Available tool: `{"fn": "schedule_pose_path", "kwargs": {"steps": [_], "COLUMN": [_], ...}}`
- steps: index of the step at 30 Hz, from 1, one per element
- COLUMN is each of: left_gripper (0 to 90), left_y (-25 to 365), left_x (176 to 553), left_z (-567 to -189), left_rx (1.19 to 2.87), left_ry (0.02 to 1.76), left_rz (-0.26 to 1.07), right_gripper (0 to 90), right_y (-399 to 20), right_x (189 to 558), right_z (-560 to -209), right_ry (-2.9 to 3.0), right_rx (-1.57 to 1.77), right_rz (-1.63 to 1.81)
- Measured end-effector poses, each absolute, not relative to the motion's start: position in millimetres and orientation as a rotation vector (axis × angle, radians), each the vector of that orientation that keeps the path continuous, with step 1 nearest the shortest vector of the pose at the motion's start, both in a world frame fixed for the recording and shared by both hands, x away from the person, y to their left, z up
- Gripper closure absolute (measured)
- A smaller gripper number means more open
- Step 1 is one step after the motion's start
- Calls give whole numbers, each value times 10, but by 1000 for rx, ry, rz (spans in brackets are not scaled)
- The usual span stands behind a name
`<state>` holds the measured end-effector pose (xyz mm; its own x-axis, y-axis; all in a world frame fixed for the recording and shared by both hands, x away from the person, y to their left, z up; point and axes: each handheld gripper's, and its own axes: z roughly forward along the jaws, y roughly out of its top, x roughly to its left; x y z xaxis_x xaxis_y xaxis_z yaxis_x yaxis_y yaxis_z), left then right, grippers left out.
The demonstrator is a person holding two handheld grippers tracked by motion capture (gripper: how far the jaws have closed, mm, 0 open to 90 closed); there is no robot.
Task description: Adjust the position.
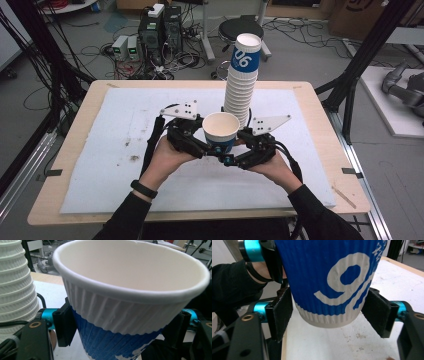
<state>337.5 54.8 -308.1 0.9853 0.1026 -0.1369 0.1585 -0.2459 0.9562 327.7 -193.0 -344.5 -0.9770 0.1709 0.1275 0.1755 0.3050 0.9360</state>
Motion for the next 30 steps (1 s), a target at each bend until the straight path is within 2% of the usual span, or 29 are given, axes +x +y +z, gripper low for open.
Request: {"fn": "schedule_pose_path", "kwargs": {"steps": [9,15,20,23,30], "left_gripper": [224,160,161,205,229], "left_y": [533,554,570,572,575], "left_x": [3353,3340,3350,3346,3345], "left_z": [-3072,-3036,-3033,-3031,-3038], "left_rx": [1831,1799,1779,1777,1774], "left_ry": [189,203,214,207,203], "left_rz": [-37,-27,-46,-38,-39], "right_gripper": [308,309,309,310,307], "right_y": [-1935,-1927,-1914,-1919,-1926], "right_x": [3280,3283,3267,3278,3278], "right_z": [-3452,-3463,-3465,-3467,-3465], "right_ry": [-2533,-2535,-2537,-2539,-2544], "right_rx": [-321,-313,-317,-320,-321], "right_rz": [-1813,-1805,-1805,-1804,-1798]}}
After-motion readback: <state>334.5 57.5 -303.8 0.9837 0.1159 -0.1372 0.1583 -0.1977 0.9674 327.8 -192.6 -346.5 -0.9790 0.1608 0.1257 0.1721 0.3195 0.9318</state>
